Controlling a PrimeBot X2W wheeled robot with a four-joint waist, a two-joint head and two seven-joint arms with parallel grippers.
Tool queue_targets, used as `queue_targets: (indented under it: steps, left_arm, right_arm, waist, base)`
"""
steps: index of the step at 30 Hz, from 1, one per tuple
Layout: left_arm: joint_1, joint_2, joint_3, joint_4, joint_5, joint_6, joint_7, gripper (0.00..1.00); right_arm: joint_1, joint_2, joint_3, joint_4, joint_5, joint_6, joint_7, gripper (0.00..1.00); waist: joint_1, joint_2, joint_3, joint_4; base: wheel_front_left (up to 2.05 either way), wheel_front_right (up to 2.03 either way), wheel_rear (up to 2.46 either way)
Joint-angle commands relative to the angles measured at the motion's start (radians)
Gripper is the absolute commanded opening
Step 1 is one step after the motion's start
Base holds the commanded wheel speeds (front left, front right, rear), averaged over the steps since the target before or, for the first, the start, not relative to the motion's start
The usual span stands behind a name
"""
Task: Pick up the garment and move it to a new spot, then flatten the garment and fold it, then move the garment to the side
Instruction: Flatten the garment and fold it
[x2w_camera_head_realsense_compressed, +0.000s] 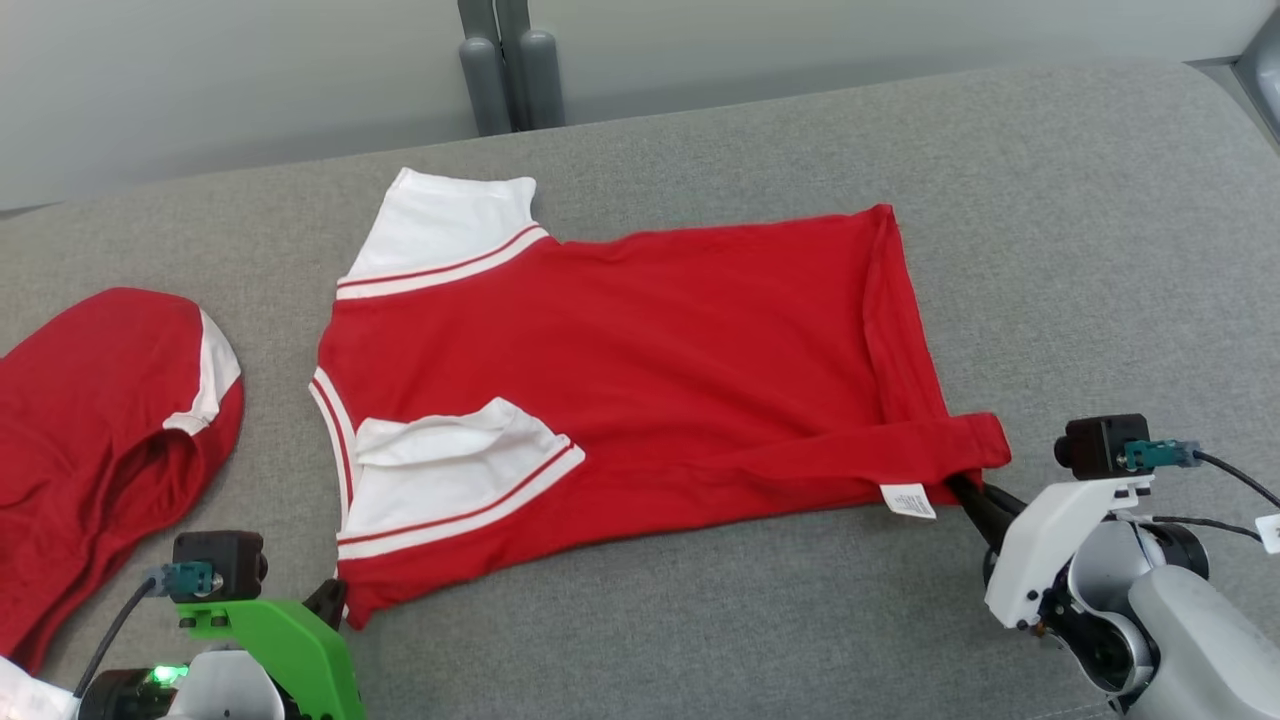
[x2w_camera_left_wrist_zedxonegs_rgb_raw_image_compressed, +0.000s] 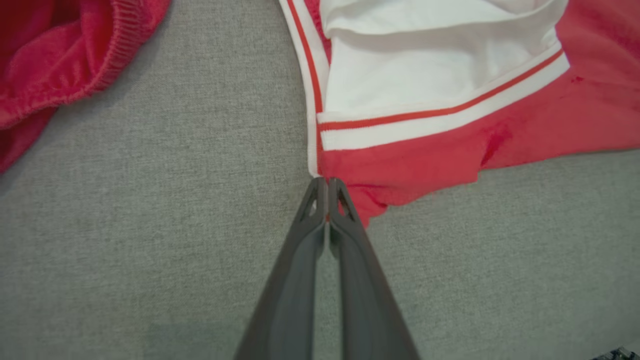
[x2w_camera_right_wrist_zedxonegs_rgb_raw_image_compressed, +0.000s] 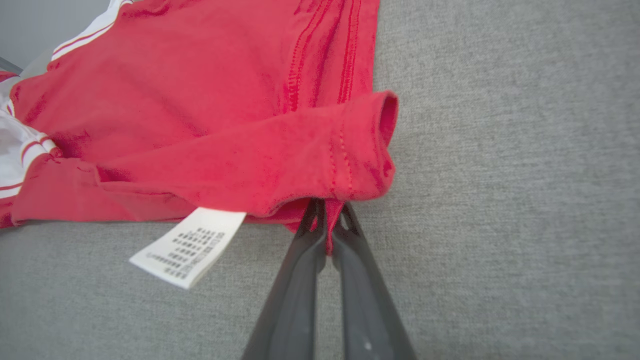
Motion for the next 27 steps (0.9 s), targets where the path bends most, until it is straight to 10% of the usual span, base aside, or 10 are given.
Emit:
queue_targets:
  steps: [1, 25, 26, 27]
  left_arm:
    - [0.024, 0.014, 0.004, -0.011, -0.015, 0.007, 0.008, 0.0]
    - [0.223, 0.106, -0.023, -0.209, -0.118, 0.06, 0.168, 0.0]
    - [0.223, 0.106, -0.023, -0.209, -0.119, 0.061, 0.172, 0.12]
    - [0.221, 0.105, -0.022, -0.208, -0.116, 0.063, 0.168, 0.49]
  right_arm:
    - [0.023, -0.017, -0.009, -0.011, 0.009, 0.001, 0.012, 0.0]
    - [0.27, -0.059, -0.194, -0.224, 0.002, 0.0, 0.267, 0.0]
    - [0.274, -0.053, -0.204, -0.228, -0.003, 0.0, 0.274, 0.42]
    - [0.277, -0.047, -0.213, -0.232, -0.007, 0.0, 0.275, 0.82]
  waist:
    - [0.0, 0.0, -0.014, 0.003]
    - [0.0, 0.0, -0.049, 0.0]
    - [0.0, 0.0, -0.048, -0.002]
    - [0.0, 0.0, -0.048, -0.002]
  base:
    - [0.0, 0.0, 0.0]
    - [0.0, 0.0, 0.0]
    - [0.0, 0.0, 0.0]
    - [0.0, 0.0, 0.0]
